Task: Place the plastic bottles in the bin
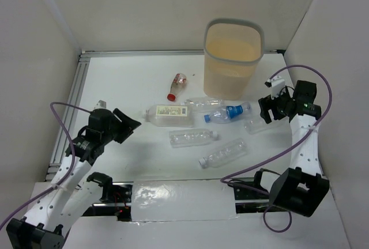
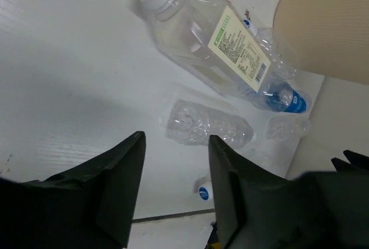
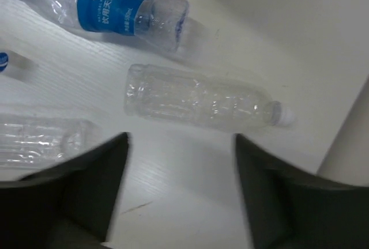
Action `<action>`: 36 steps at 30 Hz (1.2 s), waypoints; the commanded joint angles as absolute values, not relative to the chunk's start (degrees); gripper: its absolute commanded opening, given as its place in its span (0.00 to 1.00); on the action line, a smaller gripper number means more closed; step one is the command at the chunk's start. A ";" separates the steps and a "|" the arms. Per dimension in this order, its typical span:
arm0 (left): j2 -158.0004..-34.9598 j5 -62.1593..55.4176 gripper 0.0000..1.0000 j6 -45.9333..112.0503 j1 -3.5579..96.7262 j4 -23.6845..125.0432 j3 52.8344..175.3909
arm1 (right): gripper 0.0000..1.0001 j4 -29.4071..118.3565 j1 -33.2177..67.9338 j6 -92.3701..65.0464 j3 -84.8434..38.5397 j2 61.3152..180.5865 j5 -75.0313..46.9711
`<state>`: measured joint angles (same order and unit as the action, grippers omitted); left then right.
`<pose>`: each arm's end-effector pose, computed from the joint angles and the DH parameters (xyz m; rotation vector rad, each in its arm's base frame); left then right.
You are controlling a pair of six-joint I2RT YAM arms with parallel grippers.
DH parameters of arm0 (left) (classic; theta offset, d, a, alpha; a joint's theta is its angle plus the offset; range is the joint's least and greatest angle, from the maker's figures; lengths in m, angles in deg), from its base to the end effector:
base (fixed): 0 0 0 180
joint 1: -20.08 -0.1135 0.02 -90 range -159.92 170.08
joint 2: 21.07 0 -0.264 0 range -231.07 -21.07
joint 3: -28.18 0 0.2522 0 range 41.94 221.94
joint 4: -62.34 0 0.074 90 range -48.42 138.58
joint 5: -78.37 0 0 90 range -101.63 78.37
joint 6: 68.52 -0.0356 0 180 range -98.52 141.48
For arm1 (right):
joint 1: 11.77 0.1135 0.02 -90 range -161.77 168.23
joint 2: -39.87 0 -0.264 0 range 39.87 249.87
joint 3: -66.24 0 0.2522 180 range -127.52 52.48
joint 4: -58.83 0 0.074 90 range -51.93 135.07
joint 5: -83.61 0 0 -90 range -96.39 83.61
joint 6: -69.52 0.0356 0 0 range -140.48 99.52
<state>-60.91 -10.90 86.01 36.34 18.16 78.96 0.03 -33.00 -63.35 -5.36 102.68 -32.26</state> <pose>0.1502 -0.0443 0.2704 -0.9210 2.0746 -0.8057 0.2077 -0.0640 0.3056 -0.6269 2.2456 0.0037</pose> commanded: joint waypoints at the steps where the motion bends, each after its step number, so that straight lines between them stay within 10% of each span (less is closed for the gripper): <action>1: -62.90 -15.49 0.57 93.00 36.61 18.25 79.92 | 0.68 -4.15 -32.69 -64.85 -7.02 104.38 -36.70; 2: -63.61 -16.02 0.54 94.67 36.61 18.25 79.91 | 0.47 -4.15 -32.69 -63.90 -7.02 104.99 -37.49; 3: -64.40 -16.03 0.54 96.78 36.61 17.64 79.91 | 0.48 -3.54 -32.16 -63.29 -7.02 105.00 -38.98; 6: -69.13 -17.25 0.75 103.38 37.14 17.64 79.91 | 0.77 -1.87 -31.54 -61.61 -6.40 103.77 -40.05; 11: -78.71 -18.84 0.94 111.21 39.07 21.84 80.44 | 0.91 1.12 -25.14 -58.19 -4.12 101.48 -38.74; 36: -99.38 -19.89 0.97 122.47 39.07 50.68 75.34 | 0.94 0.25 -13.97 -55.02 -2.98 100.16 -33.11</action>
<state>-98.07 -18.05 120.20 38.89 46.44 75.94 0.01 -14.51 -55.63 -2.52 100.75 -33.94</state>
